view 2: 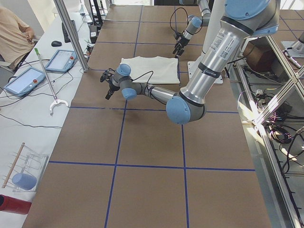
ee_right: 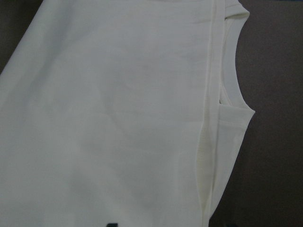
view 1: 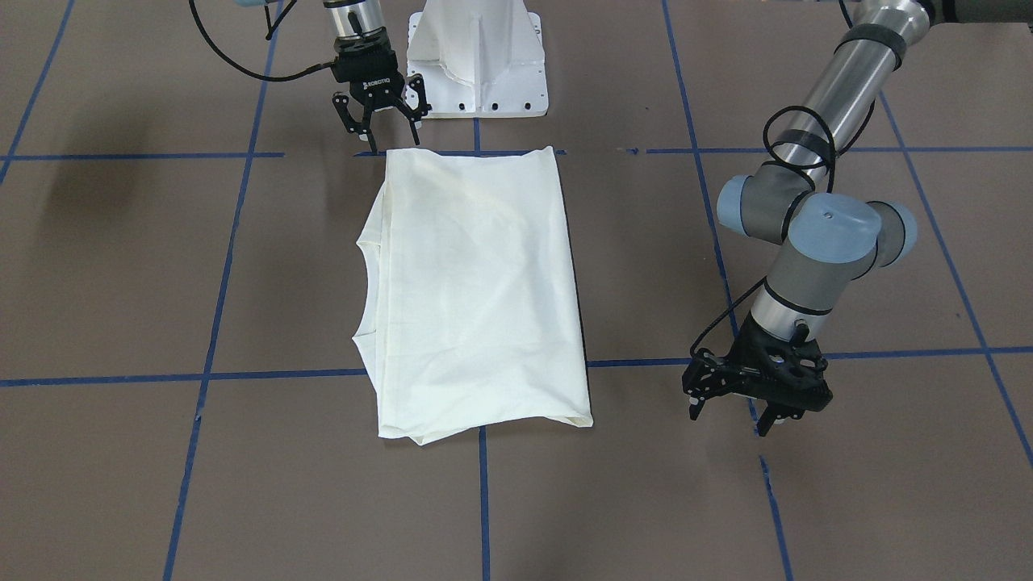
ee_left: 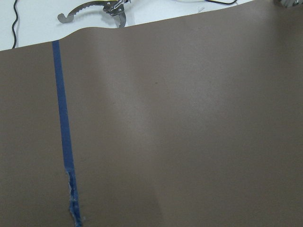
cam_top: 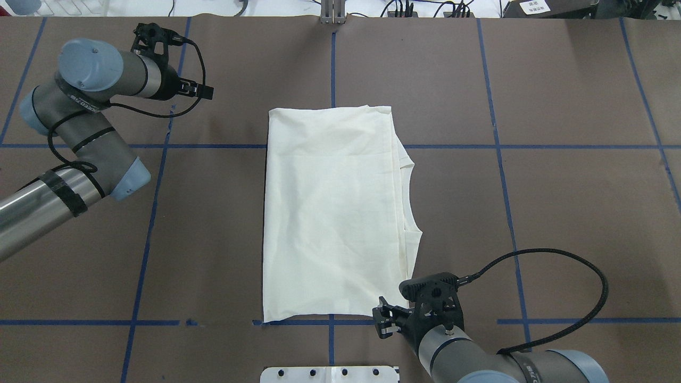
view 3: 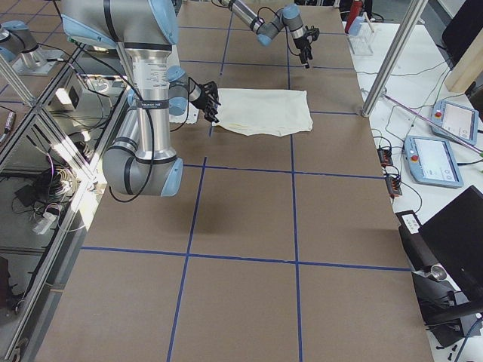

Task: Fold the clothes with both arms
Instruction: 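Lower the left gripper to the shirt's near corner while the right gripper repositions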

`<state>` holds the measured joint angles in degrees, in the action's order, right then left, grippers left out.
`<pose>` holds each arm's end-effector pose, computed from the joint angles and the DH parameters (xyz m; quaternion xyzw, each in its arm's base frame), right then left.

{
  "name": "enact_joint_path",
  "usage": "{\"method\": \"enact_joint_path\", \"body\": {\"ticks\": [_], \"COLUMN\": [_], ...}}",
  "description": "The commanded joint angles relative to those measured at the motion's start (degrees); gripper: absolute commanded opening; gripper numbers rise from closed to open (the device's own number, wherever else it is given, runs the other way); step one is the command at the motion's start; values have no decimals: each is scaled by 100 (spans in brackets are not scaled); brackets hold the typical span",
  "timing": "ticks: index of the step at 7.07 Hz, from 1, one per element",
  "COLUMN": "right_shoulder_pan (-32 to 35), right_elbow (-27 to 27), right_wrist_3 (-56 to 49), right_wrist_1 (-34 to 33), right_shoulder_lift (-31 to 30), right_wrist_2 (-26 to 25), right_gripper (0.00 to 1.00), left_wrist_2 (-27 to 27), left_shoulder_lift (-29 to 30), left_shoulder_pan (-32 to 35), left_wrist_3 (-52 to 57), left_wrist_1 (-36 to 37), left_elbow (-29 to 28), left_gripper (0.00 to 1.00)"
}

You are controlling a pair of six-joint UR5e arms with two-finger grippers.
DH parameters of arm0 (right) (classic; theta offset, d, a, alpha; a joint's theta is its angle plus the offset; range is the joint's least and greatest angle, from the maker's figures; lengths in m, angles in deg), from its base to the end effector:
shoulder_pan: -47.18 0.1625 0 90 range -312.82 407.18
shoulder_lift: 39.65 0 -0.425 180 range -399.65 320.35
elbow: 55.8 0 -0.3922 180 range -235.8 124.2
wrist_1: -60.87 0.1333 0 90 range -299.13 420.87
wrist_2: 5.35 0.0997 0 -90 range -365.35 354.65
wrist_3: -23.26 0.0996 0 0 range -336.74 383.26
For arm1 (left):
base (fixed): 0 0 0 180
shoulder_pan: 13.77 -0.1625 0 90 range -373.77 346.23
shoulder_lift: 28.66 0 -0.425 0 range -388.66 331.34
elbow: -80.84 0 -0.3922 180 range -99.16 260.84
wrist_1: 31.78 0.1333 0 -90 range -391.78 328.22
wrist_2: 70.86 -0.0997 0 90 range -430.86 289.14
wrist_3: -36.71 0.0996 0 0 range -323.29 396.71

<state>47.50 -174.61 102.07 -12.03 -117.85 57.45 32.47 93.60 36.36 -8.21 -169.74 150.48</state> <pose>-0.5118 -0.1817 0.2863 0.2519 -0.4460 0.0323 0.8582 0.3926 -0.6421 0.4035 0.2982 0.4084 0.0199 0.8625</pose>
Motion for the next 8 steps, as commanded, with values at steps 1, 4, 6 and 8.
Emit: {"method": "enact_joint_path", "body": {"ticks": [1,4,6,8], "right_shoulder_pan": [336,687,855,926], "right_elbow": [77,60,25,51], "right_wrist_3": [360,2114,2787,2833], "right_wrist_1": [1682,1528,1059,1059], "right_shoulder_lift": [-395,-521,-460,-460], "right_wrist_2": [487,453,488,488], "right_gripper": [100,98,94,94], "left_wrist_2": [81,609,-45,-1414], "left_shoulder_lift": [0,-1233,-2184,-2382], "left_shoulder_pan": [-11,-597,-1474,-2748], "left_wrist_3": [-652,-2612,-4113,-5460], "left_wrist_1": [67,120,138,295], "left_elbow": [319,2457,3866,4197], "left_gripper": [100,100,100,100]}}
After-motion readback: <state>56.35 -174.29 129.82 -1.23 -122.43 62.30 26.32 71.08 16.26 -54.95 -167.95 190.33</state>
